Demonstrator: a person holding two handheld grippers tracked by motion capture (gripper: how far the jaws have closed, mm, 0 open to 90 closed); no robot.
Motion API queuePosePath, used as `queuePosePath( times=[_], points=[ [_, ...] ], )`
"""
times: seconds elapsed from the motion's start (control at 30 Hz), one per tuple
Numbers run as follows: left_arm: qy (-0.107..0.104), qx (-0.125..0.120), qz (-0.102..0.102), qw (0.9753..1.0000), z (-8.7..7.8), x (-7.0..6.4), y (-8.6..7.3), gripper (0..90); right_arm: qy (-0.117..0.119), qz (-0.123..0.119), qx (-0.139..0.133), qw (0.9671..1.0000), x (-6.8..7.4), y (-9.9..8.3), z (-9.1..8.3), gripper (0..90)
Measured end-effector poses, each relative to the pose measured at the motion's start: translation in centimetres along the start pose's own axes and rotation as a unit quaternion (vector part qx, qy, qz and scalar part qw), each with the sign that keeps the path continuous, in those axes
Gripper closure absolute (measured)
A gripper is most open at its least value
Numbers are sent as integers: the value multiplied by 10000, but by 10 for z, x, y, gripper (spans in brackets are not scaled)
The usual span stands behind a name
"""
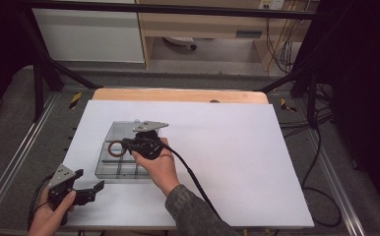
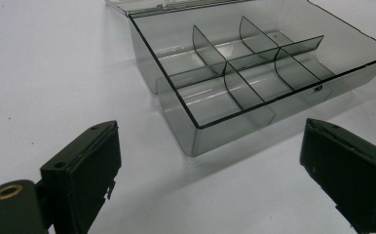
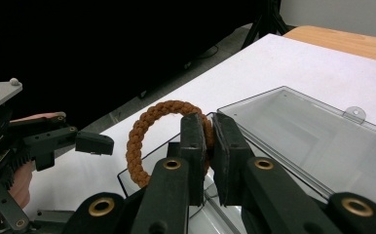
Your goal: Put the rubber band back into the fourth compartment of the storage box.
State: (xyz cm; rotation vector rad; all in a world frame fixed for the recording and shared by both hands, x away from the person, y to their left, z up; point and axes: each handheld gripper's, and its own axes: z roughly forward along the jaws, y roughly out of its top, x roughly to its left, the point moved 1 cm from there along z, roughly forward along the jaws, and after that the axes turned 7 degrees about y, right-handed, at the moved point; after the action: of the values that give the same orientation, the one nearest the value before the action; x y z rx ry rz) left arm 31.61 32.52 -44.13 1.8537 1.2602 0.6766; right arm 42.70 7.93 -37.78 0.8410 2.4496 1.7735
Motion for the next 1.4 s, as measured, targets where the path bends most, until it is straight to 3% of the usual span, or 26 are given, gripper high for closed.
queuePosePath(
  times=[1.4],
  points=[
    [-43,23,37,10000,0,-1,-1,72,49,-241,283,9993,17,-4,32,841]
  ],
)
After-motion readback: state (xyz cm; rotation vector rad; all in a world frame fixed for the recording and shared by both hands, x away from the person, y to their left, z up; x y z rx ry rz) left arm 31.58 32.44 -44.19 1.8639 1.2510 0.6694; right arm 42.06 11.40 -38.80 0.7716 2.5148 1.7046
